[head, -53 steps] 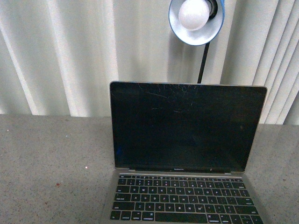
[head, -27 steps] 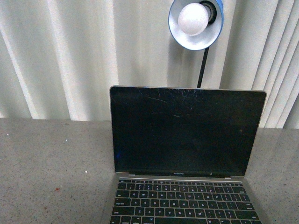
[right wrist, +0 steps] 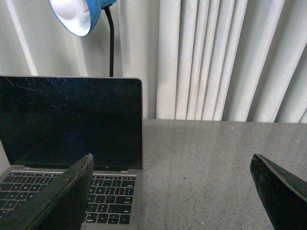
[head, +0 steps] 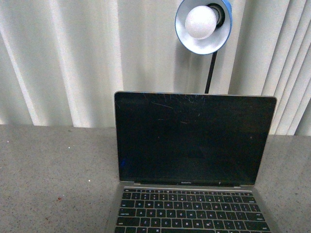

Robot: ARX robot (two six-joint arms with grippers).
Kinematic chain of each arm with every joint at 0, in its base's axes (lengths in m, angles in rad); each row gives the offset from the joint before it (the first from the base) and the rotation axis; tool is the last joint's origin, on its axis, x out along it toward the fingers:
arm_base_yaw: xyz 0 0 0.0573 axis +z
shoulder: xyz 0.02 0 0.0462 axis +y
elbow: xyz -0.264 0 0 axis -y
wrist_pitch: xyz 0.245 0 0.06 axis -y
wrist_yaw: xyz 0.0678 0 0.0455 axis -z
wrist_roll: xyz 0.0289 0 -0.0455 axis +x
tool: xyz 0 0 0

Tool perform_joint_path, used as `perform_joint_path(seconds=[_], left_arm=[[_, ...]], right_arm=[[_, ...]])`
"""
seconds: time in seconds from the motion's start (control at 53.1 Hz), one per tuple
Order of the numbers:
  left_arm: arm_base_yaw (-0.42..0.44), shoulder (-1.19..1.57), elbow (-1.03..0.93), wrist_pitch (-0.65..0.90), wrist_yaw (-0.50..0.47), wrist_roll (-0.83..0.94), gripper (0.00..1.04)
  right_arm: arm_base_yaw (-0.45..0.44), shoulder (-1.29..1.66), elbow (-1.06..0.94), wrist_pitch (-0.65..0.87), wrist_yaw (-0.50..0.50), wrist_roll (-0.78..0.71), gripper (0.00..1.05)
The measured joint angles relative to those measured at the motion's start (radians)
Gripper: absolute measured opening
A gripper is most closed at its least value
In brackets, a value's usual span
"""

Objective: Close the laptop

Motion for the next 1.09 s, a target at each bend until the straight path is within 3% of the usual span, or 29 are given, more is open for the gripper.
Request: perform_joint_path(seconds=[0.452,0.546,0.584,0.659,0.791,0.885,1.092], left_arm=[[-0.002,0.002,0.001,-0.002,-0.007,0.000,0.98],[-0.105,0.130,0.077,-0.220,-0.322,-0.100,0.98],[-0.129,0.186,0.096,-0.278,-0.438,-0.122,0.98],[-0.133,0.220,0.097,-0.282,-0.491,-0.135,0.98],[-0.098,0.282,0.105,-0.169,-0.470,-0.141,0.98],[-0.090,0.386,0.105,-0.045,-0.433,-0.141,0.98],[-0.115,0.830,0.198,0.383,-0.362,-0.094,0.98]], right_arm=[[0.000,0.000,0.000,0.000,0.000,0.000,0.97],[0.001,0.002,0.000,-0.002,0.005,-0.001,0.97],[0.024,0.019,0.019,-0.060,0.078,-0.013,0.97],[0.058,0.092,0.051,-0.130,0.190,-0.028,0.97],[0.037,0.198,0.051,-0.031,0.171,-0.062,0.97],[-0.026,0.331,0.068,0.137,0.095,-0.099,0.97],[-0.204,0.785,0.219,0.530,-0.090,-0.193,0.97]])
